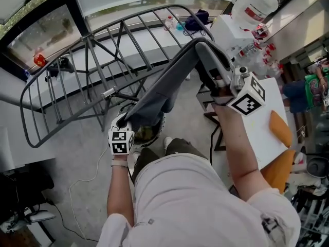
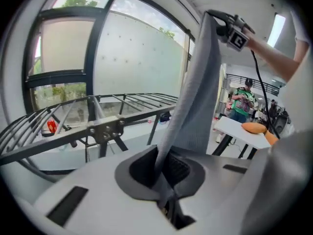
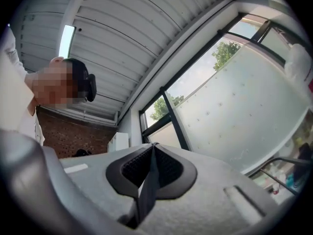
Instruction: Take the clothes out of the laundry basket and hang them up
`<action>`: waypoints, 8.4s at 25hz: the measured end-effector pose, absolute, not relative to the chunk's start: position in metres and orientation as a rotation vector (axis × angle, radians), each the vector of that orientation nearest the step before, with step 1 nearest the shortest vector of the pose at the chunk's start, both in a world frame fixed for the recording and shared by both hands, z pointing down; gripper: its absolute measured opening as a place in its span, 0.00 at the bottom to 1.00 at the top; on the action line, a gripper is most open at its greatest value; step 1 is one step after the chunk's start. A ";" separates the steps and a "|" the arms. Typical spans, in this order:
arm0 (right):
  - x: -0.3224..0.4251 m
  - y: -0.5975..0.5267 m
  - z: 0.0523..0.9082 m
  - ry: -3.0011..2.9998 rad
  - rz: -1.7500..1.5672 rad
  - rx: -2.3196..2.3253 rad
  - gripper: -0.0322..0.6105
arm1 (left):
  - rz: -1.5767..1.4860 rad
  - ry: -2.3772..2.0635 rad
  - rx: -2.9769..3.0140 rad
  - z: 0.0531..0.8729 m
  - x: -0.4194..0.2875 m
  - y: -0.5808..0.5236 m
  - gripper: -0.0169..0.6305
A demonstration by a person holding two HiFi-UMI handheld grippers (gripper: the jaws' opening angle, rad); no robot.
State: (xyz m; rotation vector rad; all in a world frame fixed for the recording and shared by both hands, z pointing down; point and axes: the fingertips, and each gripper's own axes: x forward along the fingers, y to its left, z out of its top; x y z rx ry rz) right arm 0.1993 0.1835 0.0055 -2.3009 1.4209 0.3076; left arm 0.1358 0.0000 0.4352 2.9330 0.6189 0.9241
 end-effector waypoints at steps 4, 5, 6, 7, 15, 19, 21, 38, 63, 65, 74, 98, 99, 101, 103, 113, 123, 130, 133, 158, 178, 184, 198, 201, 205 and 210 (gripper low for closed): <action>0.210 0.217 0.029 1.320 0.265 -2.370 0.07 | 0.868 0.439 2.971 0.409 0.134 -0.045 0.04; 0.211 0.224 0.038 1.298 0.247 -2.387 0.07 | 0.856 0.392 2.993 0.403 0.133 -0.056 0.04; 0.212 0.231 0.048 1.275 0.225 -2.404 0.07 | 0.841 0.346 3.015 0.397 0.131 -0.066 0.04; 0.212 0.238 0.058 1.252 0.200 -2.422 0.07 | 0.822 0.302 3.037 0.389 0.130 -0.075 0.04; 0.216 0.280 0.115 1.012 0.108 -2.690 0.07 | 0.509 0.192 3.303 0.292 0.143 -0.116 0.04; 0.221 0.275 0.123 0.909 0.174 -2.889 0.07 | 0.254 0.165 3.331 0.235 0.165 -0.133 0.04; 0.228 0.276 0.125 0.846 0.204 -2.947 0.07 | 0.155 0.149 3.365 0.213 0.176 -0.138 0.04; 0.486 0.235 0.059 1.026 0.535 -2.955 0.07 | -0.084 -0.314 3.590 0.099 0.349 -0.154 0.04; 0.787 0.143 0.134 1.560 0.115 -3.005 0.07 | 0.619 -0.721 3.633 0.161 0.572 -0.183 0.04; 0.789 0.140 0.166 1.602 0.023 -3.015 0.07 | 0.757 -0.665 3.610 0.196 0.576 -0.180 0.04; 0.805 0.128 0.297 1.740 -0.504 -2.981 0.13 | 1.199 -0.512 3.464 0.304 0.593 -0.180 0.05; 0.675 0.095 0.332 1.926 -0.721 -2.633 0.56 | 1.140 -0.497 3.196 0.335 0.446 -0.156 0.42; 0.661 0.089 0.327 1.942 -0.695 -2.621 0.56 | 1.119 -0.506 3.198 0.331 0.432 -0.155 0.42; 0.630 0.079 0.319 1.972 -0.639 -2.606 0.56 | 1.081 -0.529 3.192 0.323 0.401 -0.156 0.42; 0.597 0.070 0.312 1.993 -0.596 -2.583 0.56 | 1.048 -0.559 3.179 0.317 0.365 -0.158 0.42; 0.424 0.029 0.297 2.205 -0.492 -2.402 0.56 | 0.891 -0.812 2.999 0.324 0.152 -0.146 0.42; 0.249 0.006 0.342 2.502 -0.534 -2.215 0.56 | 0.863 -0.930 2.790 0.385 -0.022 -0.106 0.42; 0.152 0.008 0.430 2.752 -0.751 -2.072 0.56 | 0.905 -0.977 2.623 0.449 -0.113 -0.073 0.41; 0.127 0.012 0.478 2.848 -0.888 -1.997 0.56 | 0.930 -0.987 2.539 0.480 -0.137 -0.057 0.41; 0.062 0.027 0.894 3.612 -1.591 -1.305 0.56 | 0.990 -1.135 1.882 0.716 -0.196 0.063 0.41; 0.072 0.040 1.169 3.985 -1.601 -1.160 0.56 | 0.995 -1.146 1.785 0.890 -0.248 0.069 0.41; 0.076 0.042 1.208 4.061 -1.589 -1.161 0.50 | 0.981 -1.181 1.770 0.915 -0.270 0.061 0.41; 0.098 0.018 1.126 3.627 -1.753 -1.565 0.09 | 0.945 -1.147 1.805 0.879 -0.246 0.056 0.41; 0.100 0.012 1.082 3.513 -1.750 -1.659 0.09 | 0.930 -1.149 1.822 0.852 -0.239 0.051 0.41; 0.099 0.009 1.020 3.495 -1.661 -1.716 0.09 | 0.893 -1.137 1.852 0.811 -0.232 0.044 0.41; 0.103 0.012 0.951 3.370 -1.666 -1.837 0.09 | 0.863 -1.118 1.908 0.764 -0.228 0.037 0.41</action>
